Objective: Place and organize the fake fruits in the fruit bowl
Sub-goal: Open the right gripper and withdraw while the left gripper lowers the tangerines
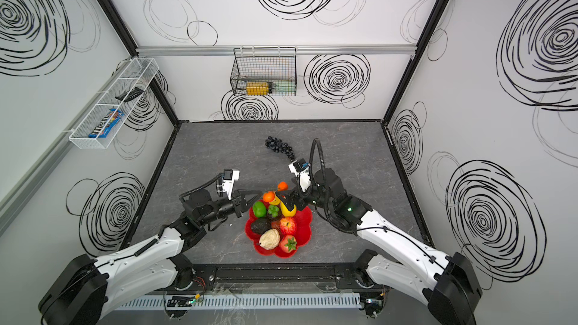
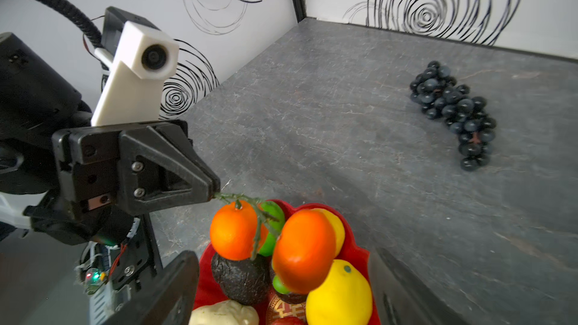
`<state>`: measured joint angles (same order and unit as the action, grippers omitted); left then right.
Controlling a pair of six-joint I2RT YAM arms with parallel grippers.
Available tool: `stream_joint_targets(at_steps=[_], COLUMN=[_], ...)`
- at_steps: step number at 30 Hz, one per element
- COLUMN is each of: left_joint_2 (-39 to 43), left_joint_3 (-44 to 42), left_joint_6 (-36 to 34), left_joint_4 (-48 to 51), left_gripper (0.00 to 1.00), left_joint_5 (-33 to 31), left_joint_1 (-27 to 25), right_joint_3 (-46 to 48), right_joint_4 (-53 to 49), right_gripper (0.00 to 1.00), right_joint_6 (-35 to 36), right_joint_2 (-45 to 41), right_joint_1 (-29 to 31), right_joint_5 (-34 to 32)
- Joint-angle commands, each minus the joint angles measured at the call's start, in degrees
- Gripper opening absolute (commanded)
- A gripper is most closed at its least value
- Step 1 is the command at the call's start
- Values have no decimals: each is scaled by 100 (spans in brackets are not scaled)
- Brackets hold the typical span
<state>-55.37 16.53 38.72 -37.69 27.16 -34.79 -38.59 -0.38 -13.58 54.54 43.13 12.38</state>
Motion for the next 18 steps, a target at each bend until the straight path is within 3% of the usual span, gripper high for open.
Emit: stream_joint_targets(at_steps=[1, 7, 11, 18], left_joint_2=[300, 762, 1123, 981], left_joint_3=[170, 282, 145, -64], left_joint_6=[-444, -793, -825, -762], left_joint_4=[669, 1816, 2165, 1864], left_gripper=[0, 0, 0, 0], left_joint_5=[-691, -1773, -2279, -2597], left_joint_1=[-330, -1184, -1624, -1931], right_joint_3=[174, 745, 1315, 1673], right_joint_4=[152, 339, 713, 1042], right_gripper=[95, 97, 97, 97], right_joint_6=[-181, -535, -848, -1129], right_joint_2=[-425, -1033, -1308, -1265], right_joint_1=[-101, -627, -1101, -1351], right_joint_5=[-552, -716, -457, -2])
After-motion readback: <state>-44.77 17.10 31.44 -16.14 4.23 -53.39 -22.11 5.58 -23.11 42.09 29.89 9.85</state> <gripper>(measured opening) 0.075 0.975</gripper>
